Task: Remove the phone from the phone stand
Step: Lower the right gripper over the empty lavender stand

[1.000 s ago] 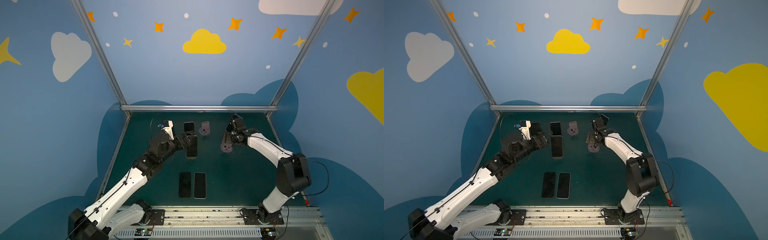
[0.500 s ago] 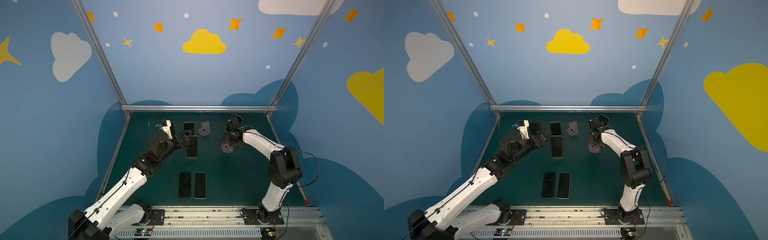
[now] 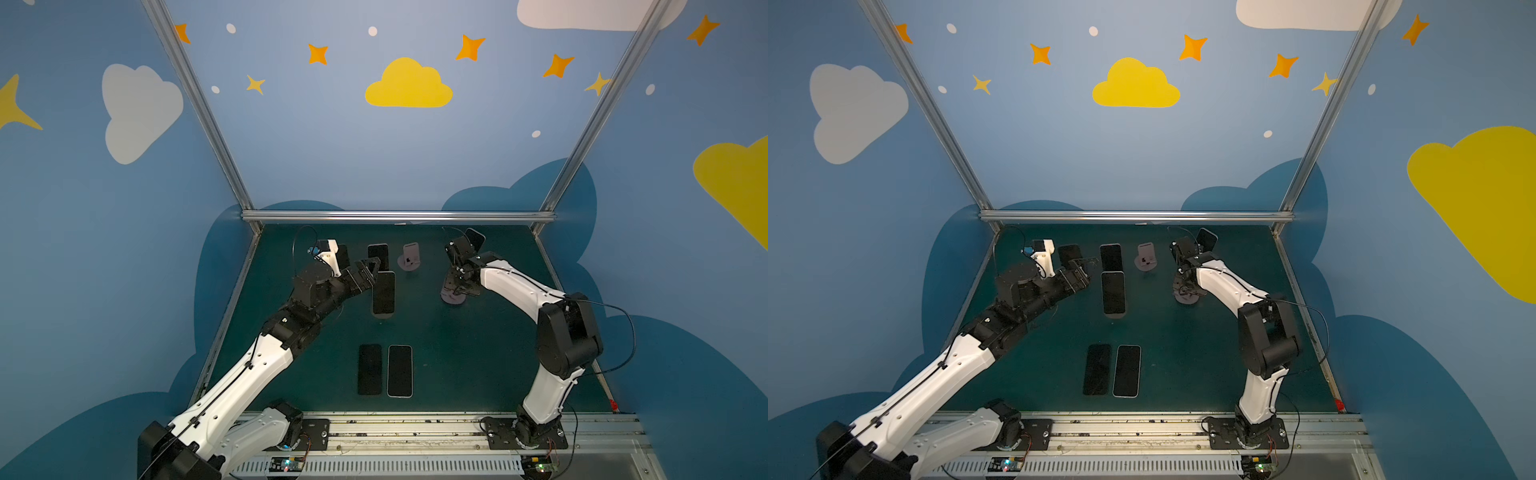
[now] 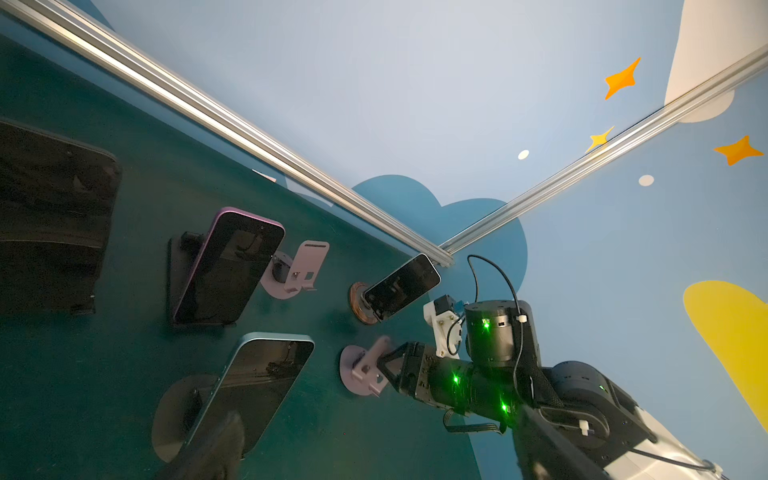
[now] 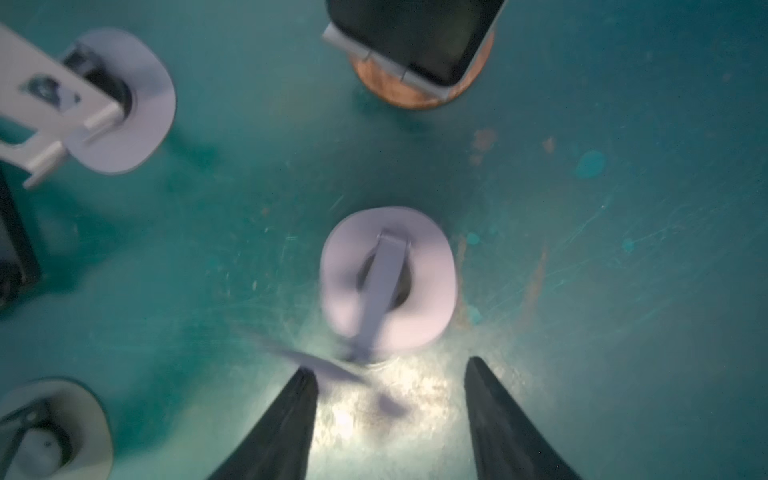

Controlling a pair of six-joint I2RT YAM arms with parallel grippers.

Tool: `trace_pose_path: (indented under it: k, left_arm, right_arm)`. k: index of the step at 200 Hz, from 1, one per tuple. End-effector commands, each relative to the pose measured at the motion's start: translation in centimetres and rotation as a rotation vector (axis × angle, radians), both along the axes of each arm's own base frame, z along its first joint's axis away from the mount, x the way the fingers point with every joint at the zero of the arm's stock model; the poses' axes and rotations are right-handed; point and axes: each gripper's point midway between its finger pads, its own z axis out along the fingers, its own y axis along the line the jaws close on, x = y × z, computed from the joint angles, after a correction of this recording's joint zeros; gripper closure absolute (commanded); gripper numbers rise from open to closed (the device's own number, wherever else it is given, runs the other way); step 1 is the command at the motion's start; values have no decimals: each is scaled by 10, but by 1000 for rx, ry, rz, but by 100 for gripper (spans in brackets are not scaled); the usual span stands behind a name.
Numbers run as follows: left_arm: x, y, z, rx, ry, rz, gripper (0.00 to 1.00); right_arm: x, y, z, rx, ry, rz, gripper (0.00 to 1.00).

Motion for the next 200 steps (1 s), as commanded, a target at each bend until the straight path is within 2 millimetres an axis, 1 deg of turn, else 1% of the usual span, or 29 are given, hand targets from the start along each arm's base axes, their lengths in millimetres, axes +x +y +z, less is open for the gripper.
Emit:
trace_pose_path:
  k: [1,26,43,66,74,85,96,112,128,141,151,170,188,200]
  left_arm:
    - [0,1,7,-29,-17,-5,0]
    - [2,2,7,-42,-11,-2,0]
    - [3,3,6,-49,-8,-3,0]
    - [4,5,6,-45,-9,5,0]
    - [5,6,6,-48,-7,8,0]
    - [5,6,6,-51,-6,8,0]
    - [6,6,6,-56,-6,7,0]
    - [6,6,5,-58,0,8,0]
    - [6,6,5,-60,1,6,0]
    - [6,6,5,-60,0,7,0]
    - [6,6,4,-55,2,8,0]
    - [7,8,3,-47,0,17,0]
    - [7,8,3,-47,2,19,0]
    - [7,8,4,-49,0,17,0]
  right_arm:
    - [2,5,14,-7,-22,22,46]
    - [8,17,26,13,-53,58,46]
    - [8,20,23,13,-24,67,46]
    - [1,21,24,10,-24,80,44]
    - [-1,21,26,17,-28,77,42]
    - [-2,19,30,21,-38,71,36]
    - [-1,18,35,22,-49,65,32]
    - [5,16,41,18,-69,63,27]
    - [12,16,40,15,-63,68,25]
    - [16,16,35,12,-40,47,25]
    - [16,14,31,17,-13,6,27]
    - [14,11,25,45,17,-49,33]
    - [14,13,24,90,12,-56,40]
    - [14,13,23,114,19,-63,42]
